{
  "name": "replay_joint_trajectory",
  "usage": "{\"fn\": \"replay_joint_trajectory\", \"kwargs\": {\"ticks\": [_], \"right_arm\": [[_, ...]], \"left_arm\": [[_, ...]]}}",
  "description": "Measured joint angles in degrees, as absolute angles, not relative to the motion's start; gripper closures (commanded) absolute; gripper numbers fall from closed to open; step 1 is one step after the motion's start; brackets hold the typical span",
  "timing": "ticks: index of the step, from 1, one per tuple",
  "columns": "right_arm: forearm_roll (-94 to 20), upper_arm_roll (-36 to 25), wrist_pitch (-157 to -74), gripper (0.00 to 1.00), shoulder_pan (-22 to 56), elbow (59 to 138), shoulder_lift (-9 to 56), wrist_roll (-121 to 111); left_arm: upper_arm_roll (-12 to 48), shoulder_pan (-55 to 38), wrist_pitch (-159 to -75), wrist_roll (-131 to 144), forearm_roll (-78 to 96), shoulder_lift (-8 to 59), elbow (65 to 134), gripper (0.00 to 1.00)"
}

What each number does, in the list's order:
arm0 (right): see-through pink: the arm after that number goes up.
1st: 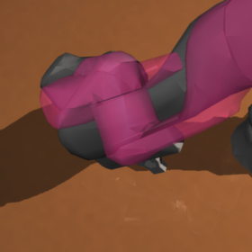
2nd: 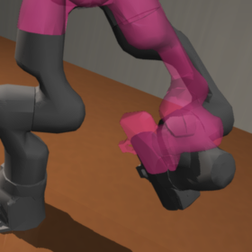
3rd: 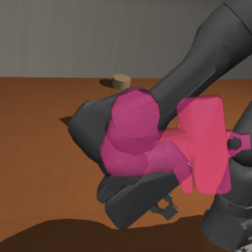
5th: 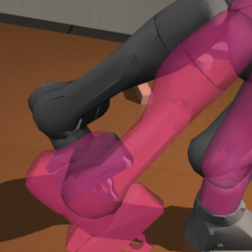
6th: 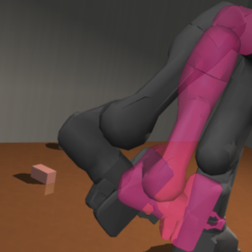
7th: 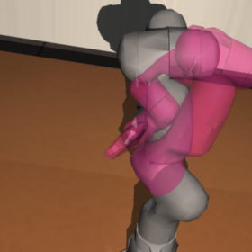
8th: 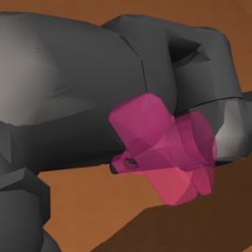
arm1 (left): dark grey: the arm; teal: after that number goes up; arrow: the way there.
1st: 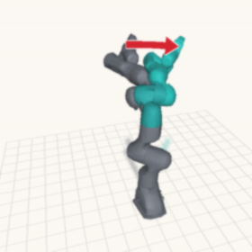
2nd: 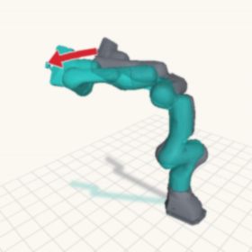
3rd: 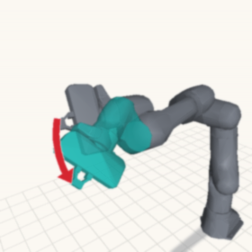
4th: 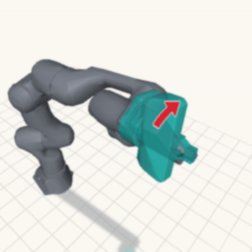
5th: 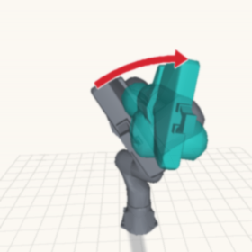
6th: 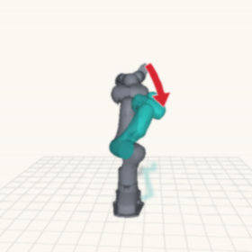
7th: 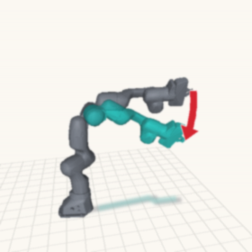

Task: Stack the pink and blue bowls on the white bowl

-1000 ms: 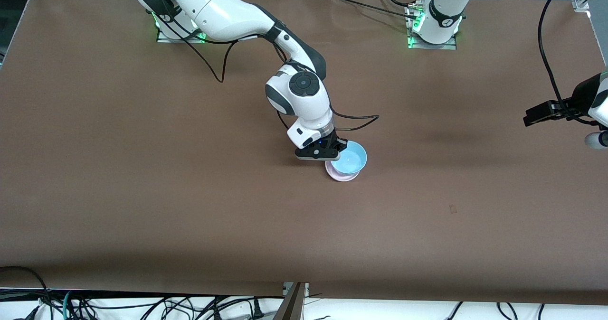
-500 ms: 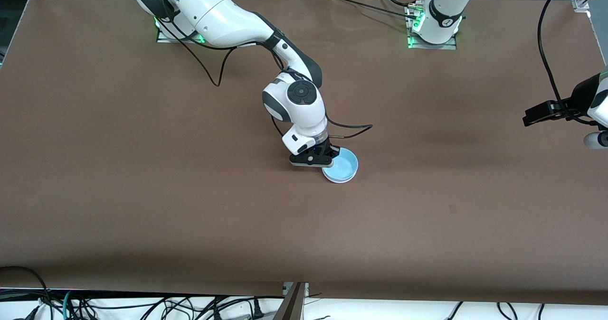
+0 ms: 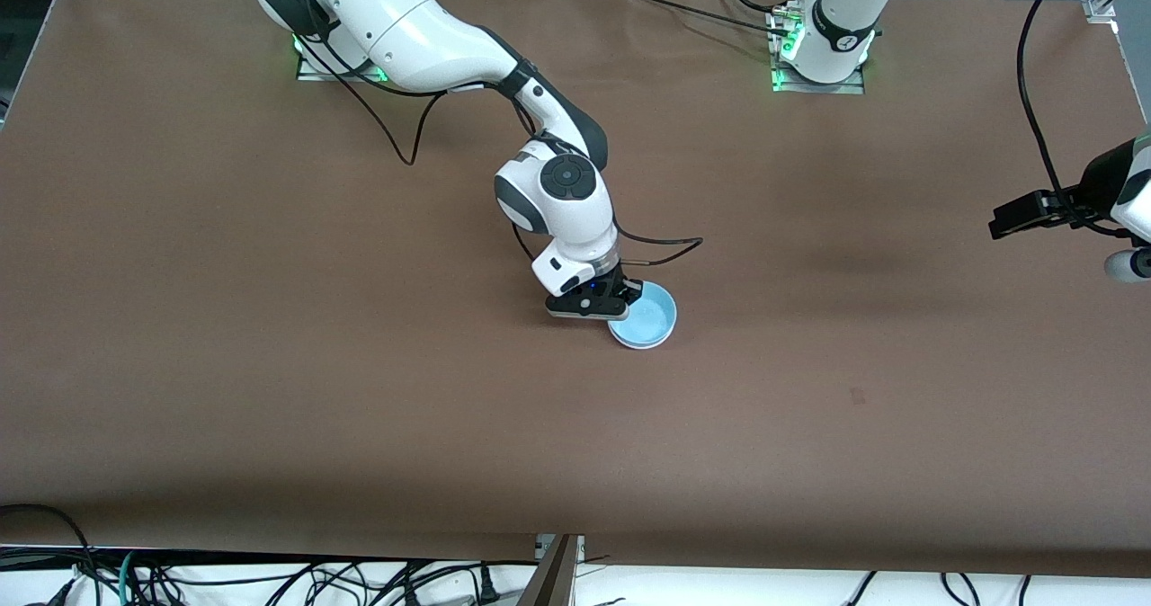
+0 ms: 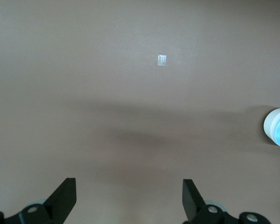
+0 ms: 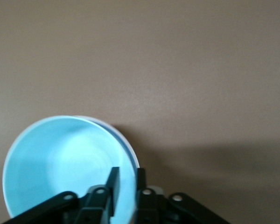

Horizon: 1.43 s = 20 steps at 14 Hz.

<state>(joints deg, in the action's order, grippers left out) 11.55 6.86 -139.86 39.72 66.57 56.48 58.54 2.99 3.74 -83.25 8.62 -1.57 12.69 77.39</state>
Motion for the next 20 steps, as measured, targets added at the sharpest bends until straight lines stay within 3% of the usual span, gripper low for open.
{"fn": "replay_joint_trajectory", "kwargs": {"ticks": [5,9,12,13,17,20], "right_arm": [[11.5,6.5,-137.9,0.38,38.0,64.7,56.6,58.5],[8.8,9.3,-121.9,0.38,32.7,56.9,54.7,51.7],[7.9,13.3,-106.9,0.36,25.2,54.0,49.0,40.0],[7.8,14.1,-102.0,0.04,22.8,53.6,46.6,35.7],[7.1,14.8,-85.0,0.0,14.0,53.1,36.3,23.5],[6.4,14.7,-78.1,0.0,7.6,53.2,30.5,19.8]], "left_arm": [[3.0,3.7,-83.2,8.6,-1.6,12.7,77.4,0.0],[3.0,3.7,-83.2,8.6,-1.6,12.7,77.4,0.0],[3.0,3.7,-83.2,8.6,-1.6,12.7,77.4,0.0],[3.0,3.7,-83.2,8.6,-1.6,12.7,77.4,0.0],[3.0,3.7,-83.2,8.6,-1.5,12.7,77.4,0.0],[3.1,3.7,-83.2,8.6,-1.3,12.7,77.4,0.0]]}}
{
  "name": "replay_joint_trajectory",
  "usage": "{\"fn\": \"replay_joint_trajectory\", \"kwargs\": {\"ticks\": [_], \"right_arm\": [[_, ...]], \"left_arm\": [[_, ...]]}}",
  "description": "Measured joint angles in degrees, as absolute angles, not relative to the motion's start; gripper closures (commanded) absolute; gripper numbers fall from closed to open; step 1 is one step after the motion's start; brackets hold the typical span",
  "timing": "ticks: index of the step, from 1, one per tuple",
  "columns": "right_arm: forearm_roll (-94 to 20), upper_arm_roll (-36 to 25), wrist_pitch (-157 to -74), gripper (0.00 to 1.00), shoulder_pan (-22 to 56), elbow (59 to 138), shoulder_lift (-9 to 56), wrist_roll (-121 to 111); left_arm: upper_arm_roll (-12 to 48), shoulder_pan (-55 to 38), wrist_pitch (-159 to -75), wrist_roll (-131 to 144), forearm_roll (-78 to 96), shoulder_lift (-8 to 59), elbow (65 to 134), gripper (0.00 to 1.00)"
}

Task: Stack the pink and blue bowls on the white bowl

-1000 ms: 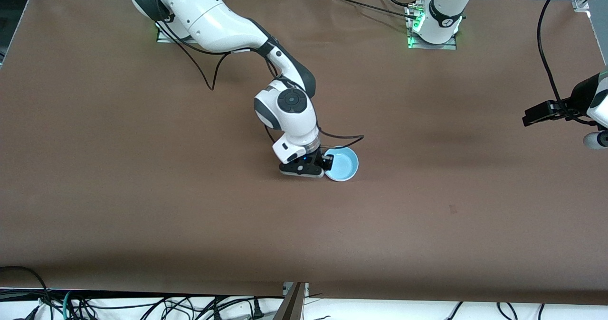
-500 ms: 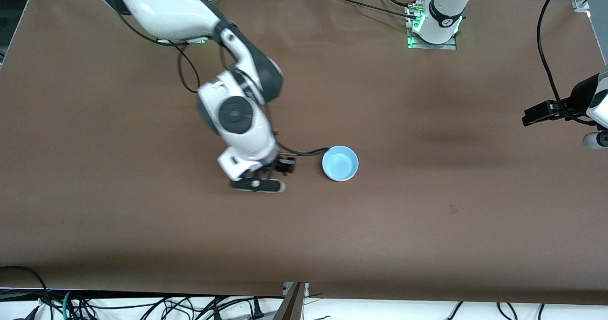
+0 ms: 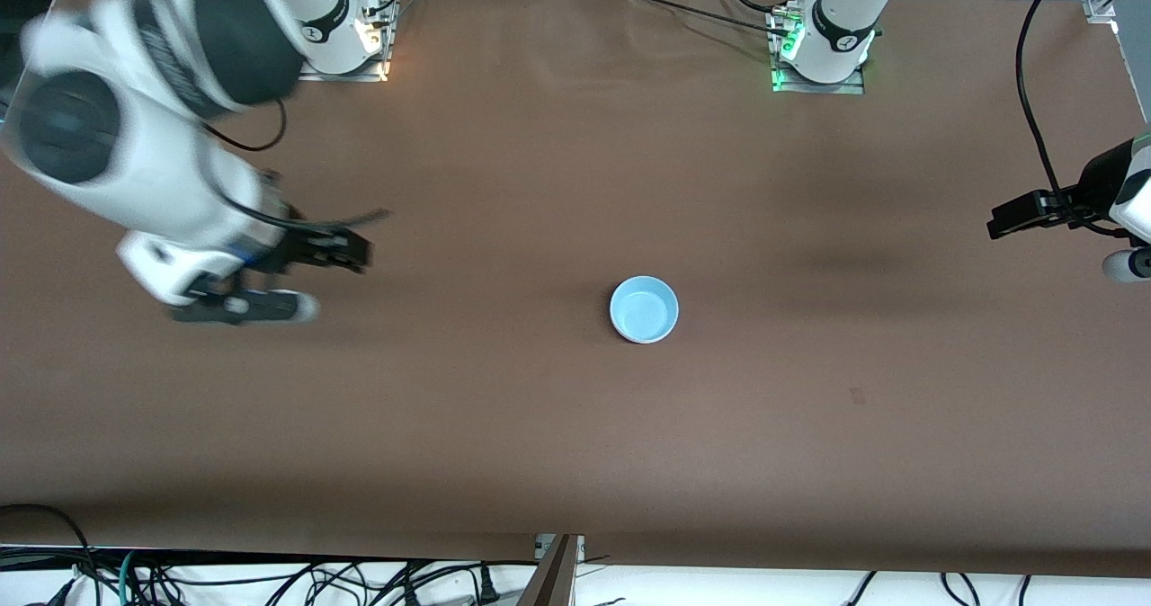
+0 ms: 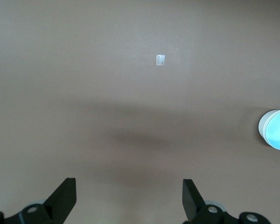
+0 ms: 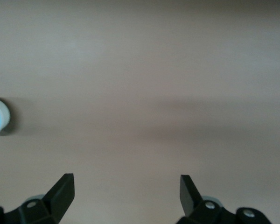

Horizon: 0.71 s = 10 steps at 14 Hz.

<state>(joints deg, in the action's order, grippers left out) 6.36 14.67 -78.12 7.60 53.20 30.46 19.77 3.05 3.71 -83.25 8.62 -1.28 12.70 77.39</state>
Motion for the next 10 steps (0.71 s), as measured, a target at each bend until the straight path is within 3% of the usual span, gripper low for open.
{"fn": "replay_joint_trajectory", "kwargs": {"ticks": [7,10], "right_arm": [[0.1,14.5,-73.2,0.0,-7.7,53.3,24.8,18.2],[0.0,14.5,-73.0,0.0,-9.6,53.4,24.6,17.9]], "left_arm": [[3.0,3.8,-83.2,8.6,-1.2,12.7,77.4,0.0],[3.0,3.8,-83.2,8.6,-1.2,12.7,77.4,0.0]]}}
